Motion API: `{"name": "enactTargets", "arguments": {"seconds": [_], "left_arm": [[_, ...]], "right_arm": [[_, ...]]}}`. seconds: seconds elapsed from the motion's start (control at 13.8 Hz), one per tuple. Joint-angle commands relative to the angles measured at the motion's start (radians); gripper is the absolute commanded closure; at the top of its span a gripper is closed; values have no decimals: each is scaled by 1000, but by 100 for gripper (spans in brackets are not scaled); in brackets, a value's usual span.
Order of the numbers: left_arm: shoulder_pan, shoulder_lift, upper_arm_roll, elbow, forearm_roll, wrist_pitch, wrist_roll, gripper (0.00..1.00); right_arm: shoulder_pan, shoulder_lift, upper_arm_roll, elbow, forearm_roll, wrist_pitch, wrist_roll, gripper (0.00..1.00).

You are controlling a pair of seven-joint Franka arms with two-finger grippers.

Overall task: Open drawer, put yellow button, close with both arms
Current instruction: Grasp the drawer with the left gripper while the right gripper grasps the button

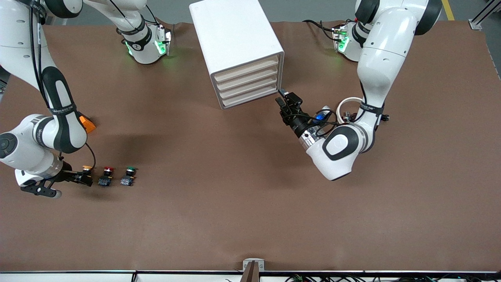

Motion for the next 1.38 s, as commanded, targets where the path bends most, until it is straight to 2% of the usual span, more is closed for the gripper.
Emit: {"name": "enactTargets", "arguments": {"seconds": [0.0,0.36,0.8,0.94,1.16,1.3], "left_arm": [[-19,38,3,34,-52,-19,-68,49],[-83,38,1,15,-74,-41,-130,50],[-145,30,1,-68,-76,-44,-130,50],[-175,27,1,-100,-77,-45,-130,50],[-229,-8,1,-175,-79,-45,-130,50],[-232,-34,1,-186,-79,-45,-130,50]], "right_arm": [[-19,12,13,16,19,0,-34,0],[-62,27,13,16,19,-15,-113,0],[-67,38,19,11,25,-15,-108,0],[-65,40,32,11,55,-16,-108,0],[-64,44,33,13,55,-13,-116,0],[-64,55,33,16,55,-7,-119,0]]}}
